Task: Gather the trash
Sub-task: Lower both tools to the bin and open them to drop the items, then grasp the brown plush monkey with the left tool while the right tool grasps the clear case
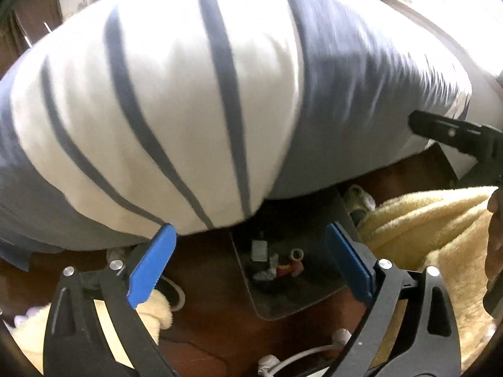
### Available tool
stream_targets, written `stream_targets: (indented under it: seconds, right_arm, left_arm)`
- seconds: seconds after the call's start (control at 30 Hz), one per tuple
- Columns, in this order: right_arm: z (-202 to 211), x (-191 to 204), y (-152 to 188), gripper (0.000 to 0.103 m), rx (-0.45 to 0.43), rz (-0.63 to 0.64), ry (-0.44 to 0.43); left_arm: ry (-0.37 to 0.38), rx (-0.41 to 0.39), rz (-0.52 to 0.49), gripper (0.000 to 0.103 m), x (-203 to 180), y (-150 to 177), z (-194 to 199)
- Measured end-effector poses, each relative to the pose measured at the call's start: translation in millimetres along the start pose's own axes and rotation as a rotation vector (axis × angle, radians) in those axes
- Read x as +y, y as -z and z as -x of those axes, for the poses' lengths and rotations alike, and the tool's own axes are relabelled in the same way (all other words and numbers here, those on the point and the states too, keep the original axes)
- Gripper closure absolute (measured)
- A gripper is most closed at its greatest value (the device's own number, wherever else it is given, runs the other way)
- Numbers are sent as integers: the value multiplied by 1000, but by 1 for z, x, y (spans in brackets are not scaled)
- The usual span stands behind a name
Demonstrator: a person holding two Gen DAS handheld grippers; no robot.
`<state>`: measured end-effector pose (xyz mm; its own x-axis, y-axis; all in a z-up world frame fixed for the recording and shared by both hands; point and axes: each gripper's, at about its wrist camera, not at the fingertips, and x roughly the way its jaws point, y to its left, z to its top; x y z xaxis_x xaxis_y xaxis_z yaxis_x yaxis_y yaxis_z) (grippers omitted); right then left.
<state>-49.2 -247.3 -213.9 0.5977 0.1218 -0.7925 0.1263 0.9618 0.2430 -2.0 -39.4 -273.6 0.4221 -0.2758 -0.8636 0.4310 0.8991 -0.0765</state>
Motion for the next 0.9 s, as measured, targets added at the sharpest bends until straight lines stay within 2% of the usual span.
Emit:
stream_targets:
  seconds: [0.17, 0.27, 0.4, 0.6, 0.73, 0.9]
  right_arm:
    - [30, 3, -38, 18, -97, 11, -3]
    - [38, 5, -65, 17, -137, 25, 6]
    - [37, 8, -104, 17, -177, 54, 30]
    - [21, 9, -157, 17, -200, 51, 49]
    - [1, 15, -185, 17, -195, 66, 49]
    - [-19, 23, -201, 17, -181, 76, 31]
  left_arm:
    - [11, -106, 3, 11, 10, -33, 47]
    - [-20, -183, -13, 9, 15, -58, 73]
    - [-44, -247, -12, 8, 27, -93, 89]
    - [-103, -348, -3, 8, 44, -159, 102]
    - [-109, -391, 22, 11, 53, -206, 101]
    - [-103, -399, 19, 24, 58, -250, 83]
